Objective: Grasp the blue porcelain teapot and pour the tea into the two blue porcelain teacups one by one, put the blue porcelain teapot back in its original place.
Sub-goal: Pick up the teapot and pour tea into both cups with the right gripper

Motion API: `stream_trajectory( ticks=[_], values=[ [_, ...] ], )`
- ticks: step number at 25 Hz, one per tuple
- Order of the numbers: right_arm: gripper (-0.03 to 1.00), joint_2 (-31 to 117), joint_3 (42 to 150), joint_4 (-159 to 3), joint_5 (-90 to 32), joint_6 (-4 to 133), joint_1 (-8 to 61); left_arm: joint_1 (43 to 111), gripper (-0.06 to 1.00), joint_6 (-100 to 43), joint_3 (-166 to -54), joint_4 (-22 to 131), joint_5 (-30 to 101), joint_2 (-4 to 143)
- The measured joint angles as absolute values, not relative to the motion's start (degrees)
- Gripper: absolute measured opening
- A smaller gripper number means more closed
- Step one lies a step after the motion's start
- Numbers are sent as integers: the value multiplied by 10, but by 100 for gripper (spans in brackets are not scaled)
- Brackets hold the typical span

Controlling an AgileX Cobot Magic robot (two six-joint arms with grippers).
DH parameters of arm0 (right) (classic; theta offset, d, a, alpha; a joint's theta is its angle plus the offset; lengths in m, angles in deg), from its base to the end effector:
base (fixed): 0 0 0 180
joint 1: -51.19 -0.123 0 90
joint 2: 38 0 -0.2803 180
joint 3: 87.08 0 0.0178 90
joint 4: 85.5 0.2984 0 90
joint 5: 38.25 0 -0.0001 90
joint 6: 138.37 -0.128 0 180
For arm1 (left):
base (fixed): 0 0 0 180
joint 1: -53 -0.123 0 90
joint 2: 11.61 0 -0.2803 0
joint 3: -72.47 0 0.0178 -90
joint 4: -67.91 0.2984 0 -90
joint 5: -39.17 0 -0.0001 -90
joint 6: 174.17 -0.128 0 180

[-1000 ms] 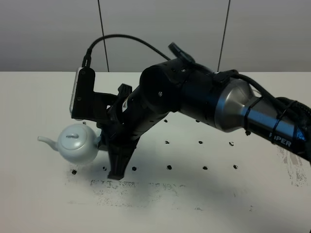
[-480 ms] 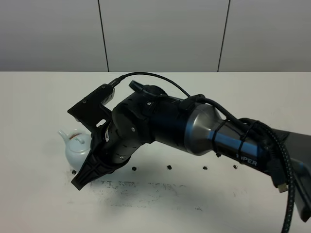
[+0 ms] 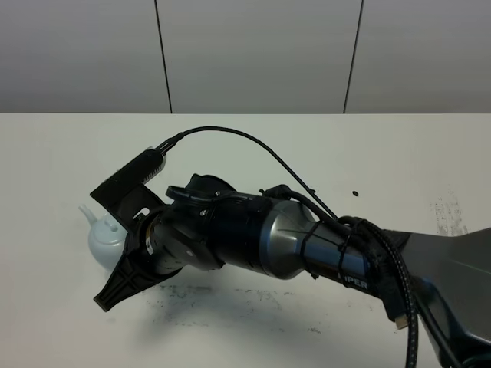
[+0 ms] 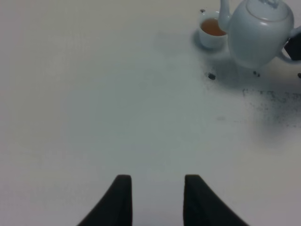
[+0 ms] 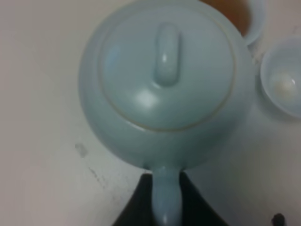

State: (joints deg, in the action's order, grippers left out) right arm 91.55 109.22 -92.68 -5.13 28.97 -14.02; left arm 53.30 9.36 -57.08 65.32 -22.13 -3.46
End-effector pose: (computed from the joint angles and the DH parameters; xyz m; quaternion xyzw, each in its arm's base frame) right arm 0.2305 0.4781 0.1316 -0.4591 0.8388 0.1442 0.2547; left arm 0.0788 -0.0055 0.2696 -0.0239 0.8650 -0.0393 0.4996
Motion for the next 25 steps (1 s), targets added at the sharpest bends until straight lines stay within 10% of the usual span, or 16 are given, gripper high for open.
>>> stream_trajectory(
  ticks=[25],
  values=[
    [3,953,1037,-1024,-157,191,-156,533,30,94,-571,653,-221,-35]
  ],
)
